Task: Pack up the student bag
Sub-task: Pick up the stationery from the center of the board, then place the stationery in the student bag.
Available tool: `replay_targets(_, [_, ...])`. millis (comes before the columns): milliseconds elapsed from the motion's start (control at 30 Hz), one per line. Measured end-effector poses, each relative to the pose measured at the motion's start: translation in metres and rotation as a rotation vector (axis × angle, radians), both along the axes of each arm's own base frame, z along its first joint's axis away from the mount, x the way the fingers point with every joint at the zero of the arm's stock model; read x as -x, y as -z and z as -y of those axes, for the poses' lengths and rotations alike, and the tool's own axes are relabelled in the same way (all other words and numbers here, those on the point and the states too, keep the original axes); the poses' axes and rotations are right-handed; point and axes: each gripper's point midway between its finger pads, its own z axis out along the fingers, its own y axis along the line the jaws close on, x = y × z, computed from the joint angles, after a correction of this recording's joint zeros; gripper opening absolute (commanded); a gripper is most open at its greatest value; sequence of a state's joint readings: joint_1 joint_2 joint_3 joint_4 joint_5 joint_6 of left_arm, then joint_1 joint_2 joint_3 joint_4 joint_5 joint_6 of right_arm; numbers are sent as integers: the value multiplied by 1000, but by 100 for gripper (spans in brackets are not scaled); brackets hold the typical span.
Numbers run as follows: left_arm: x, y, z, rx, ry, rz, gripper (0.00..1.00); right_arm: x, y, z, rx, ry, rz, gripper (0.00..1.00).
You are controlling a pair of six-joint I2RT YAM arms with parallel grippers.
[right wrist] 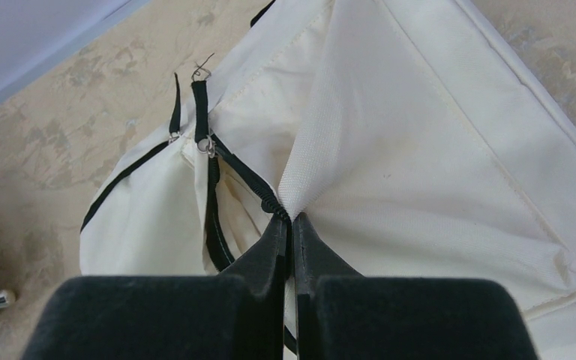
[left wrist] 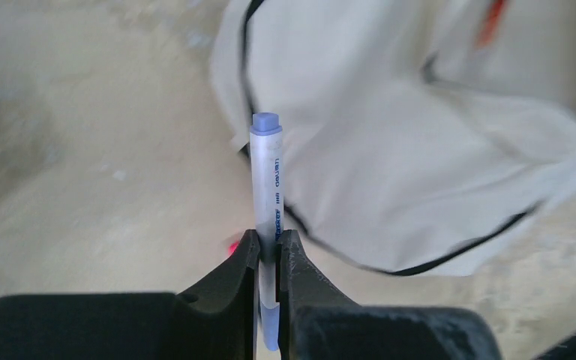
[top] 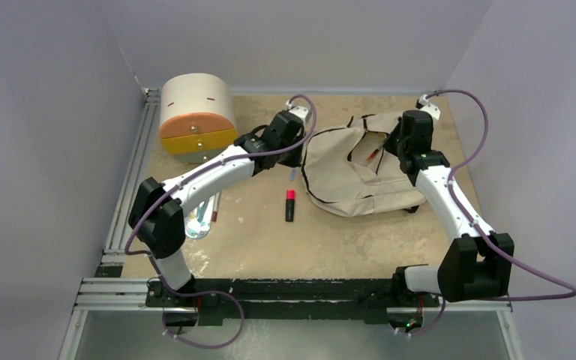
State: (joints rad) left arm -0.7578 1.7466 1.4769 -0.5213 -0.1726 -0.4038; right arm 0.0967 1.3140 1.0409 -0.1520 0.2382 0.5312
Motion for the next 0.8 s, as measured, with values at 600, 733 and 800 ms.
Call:
replay_targets(600, [-46,-21,164,591,243,-194,0,10,-2,-20,-92,-51,11,0])
replay_targets(733, [-38,-6,175,635,267,-291,0,11,-2,-23,-98,-59,10,0])
replay_targets(800, [-33,-4,177,649,276,-323,0,11,-2,-24,-102,-63,9,0])
